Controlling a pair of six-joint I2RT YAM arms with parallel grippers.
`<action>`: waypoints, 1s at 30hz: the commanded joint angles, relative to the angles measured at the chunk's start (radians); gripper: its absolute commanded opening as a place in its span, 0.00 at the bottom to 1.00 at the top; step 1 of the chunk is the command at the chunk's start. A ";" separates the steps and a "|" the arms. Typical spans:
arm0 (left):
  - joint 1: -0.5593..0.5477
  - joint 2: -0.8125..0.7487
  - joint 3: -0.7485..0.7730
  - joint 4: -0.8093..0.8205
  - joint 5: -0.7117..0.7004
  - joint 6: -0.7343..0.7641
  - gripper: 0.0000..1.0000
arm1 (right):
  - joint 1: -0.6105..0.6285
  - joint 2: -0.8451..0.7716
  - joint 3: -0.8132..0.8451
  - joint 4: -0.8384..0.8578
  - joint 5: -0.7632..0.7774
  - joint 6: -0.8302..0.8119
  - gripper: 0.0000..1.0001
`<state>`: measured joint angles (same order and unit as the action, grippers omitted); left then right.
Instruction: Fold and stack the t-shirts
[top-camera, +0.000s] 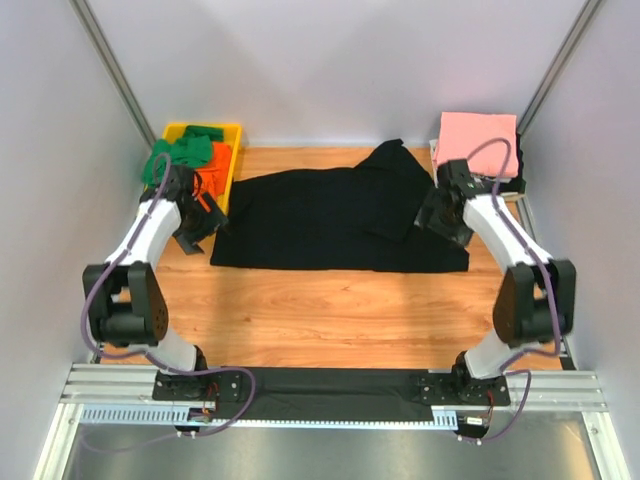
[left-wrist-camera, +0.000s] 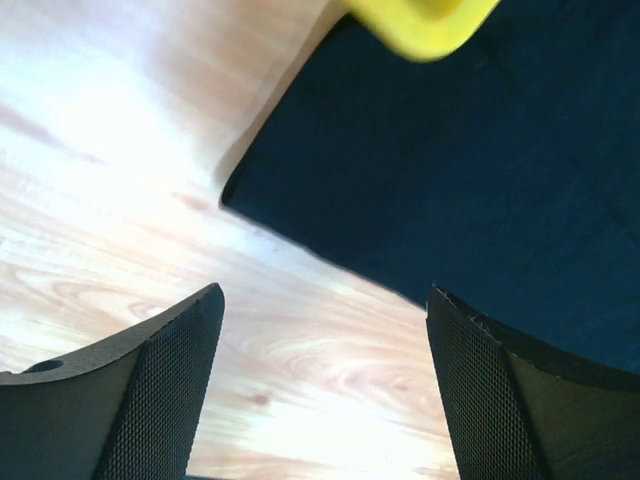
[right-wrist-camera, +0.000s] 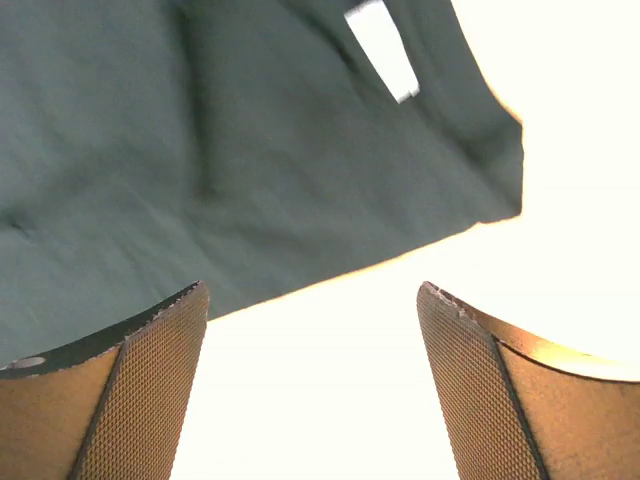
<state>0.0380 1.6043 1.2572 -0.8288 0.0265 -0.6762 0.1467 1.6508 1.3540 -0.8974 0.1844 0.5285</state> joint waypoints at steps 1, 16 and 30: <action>0.003 -0.102 -0.151 0.103 -0.010 -0.040 0.88 | -0.045 -0.152 -0.189 0.170 -0.164 0.077 0.85; 0.022 -0.012 -0.269 0.253 -0.025 -0.114 0.87 | -0.214 -0.062 -0.409 0.362 -0.266 0.088 0.80; 0.020 0.141 -0.210 0.349 0.033 -0.160 0.00 | -0.216 0.083 -0.290 0.384 -0.230 0.054 0.02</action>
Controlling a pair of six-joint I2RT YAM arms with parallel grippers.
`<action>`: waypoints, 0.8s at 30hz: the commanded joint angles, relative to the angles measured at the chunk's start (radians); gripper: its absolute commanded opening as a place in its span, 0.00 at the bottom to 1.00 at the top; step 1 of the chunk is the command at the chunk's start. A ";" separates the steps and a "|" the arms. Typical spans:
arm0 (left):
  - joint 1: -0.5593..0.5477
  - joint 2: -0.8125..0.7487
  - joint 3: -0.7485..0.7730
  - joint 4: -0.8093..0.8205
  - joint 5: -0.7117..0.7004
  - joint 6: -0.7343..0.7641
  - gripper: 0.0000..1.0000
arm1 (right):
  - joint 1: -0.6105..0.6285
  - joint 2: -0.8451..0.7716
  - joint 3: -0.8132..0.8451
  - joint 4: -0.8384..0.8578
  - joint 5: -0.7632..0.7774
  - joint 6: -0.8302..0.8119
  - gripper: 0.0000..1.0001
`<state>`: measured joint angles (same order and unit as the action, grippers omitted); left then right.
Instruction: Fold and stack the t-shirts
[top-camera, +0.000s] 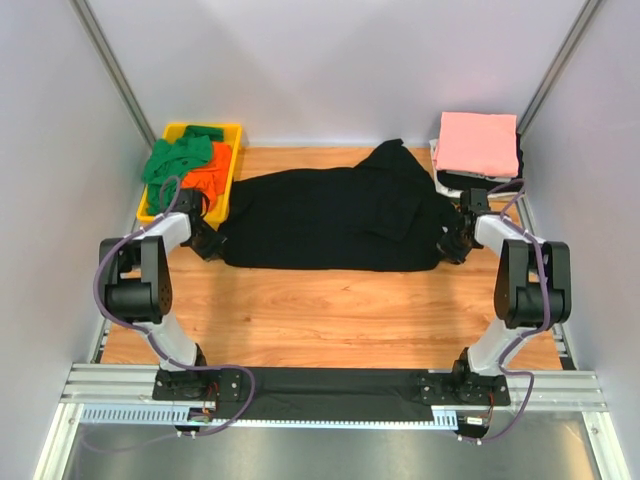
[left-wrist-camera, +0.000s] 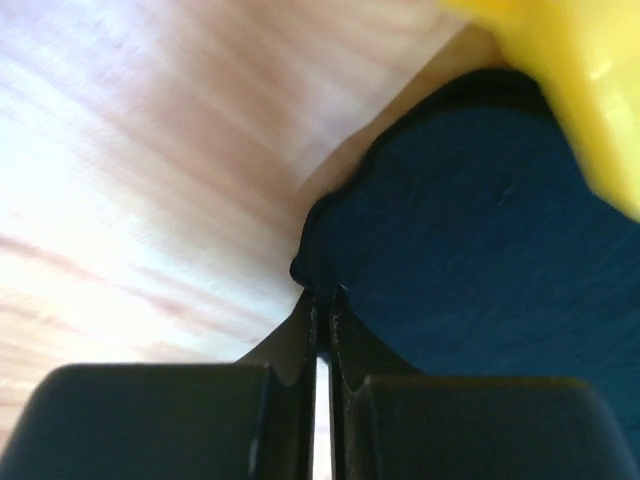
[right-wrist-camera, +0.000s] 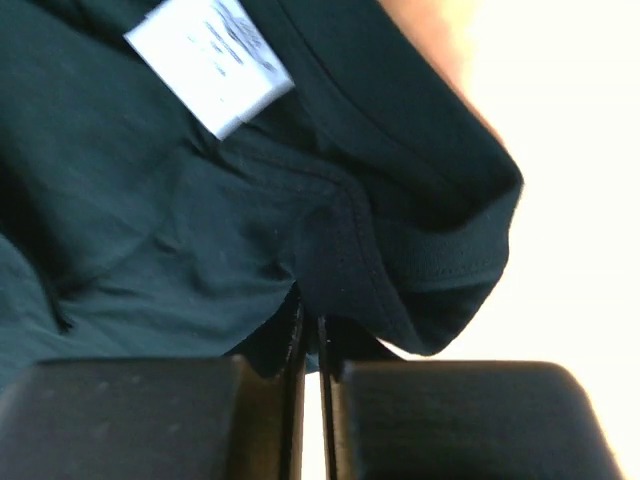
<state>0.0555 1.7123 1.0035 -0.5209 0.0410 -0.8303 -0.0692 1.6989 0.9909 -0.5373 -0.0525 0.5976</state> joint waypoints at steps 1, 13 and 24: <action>0.003 0.035 0.062 0.032 0.031 -0.006 0.00 | 0.000 0.042 0.107 0.002 0.003 -0.016 0.00; 0.009 -0.314 0.310 -0.245 0.010 0.037 0.00 | -0.004 -0.183 0.484 -0.343 0.013 -0.059 0.00; 0.018 -0.617 -0.230 -0.228 -0.006 0.030 0.00 | -0.082 -0.501 -0.219 -0.190 0.046 0.013 0.00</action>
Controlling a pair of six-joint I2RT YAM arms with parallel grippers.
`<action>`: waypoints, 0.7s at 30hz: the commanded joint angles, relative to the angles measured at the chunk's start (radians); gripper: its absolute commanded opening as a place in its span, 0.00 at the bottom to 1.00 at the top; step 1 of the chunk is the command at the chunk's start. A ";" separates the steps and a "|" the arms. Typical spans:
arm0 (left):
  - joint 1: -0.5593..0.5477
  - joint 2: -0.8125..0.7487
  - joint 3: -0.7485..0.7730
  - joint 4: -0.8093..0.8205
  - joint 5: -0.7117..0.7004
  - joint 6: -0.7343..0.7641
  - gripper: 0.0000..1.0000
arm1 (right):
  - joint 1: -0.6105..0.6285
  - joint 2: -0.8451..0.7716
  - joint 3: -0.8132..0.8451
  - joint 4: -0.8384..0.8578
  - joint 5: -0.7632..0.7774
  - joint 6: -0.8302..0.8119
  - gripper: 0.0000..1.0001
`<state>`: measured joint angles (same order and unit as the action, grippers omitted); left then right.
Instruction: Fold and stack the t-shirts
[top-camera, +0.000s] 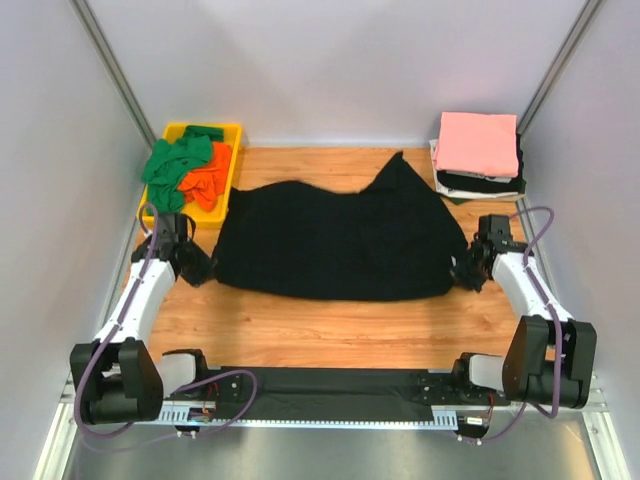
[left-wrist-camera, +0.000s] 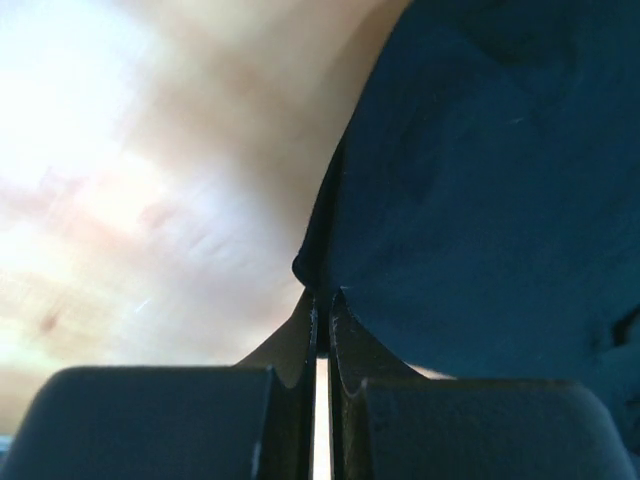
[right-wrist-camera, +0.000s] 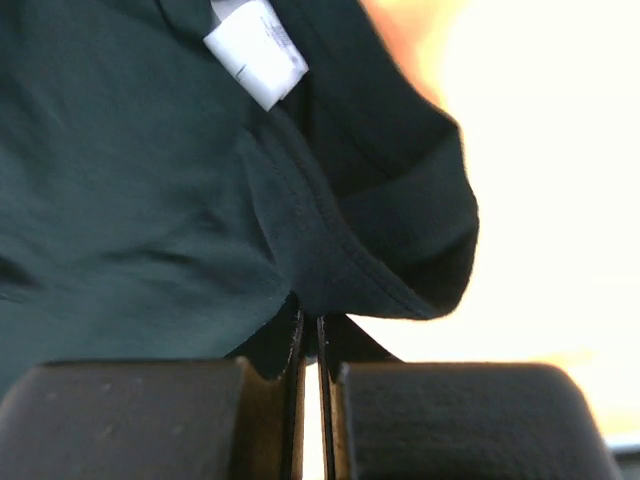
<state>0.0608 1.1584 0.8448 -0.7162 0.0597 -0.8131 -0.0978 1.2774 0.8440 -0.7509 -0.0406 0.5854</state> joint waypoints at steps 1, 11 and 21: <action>0.019 -0.083 -0.091 -0.037 -0.018 0.006 0.00 | -0.069 -0.101 -0.091 0.024 0.028 0.027 0.00; 0.022 -0.246 -0.246 -0.081 0.054 -0.050 0.00 | -0.175 -0.269 -0.160 -0.047 -0.004 0.094 0.29; 0.024 -0.348 -0.120 -0.175 0.138 0.003 0.68 | -0.152 -0.446 -0.053 -0.075 -0.004 0.122 0.75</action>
<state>0.0776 0.8425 0.6170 -0.8589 0.1715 -0.8497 -0.2665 0.8879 0.6991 -0.8616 -0.0177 0.6960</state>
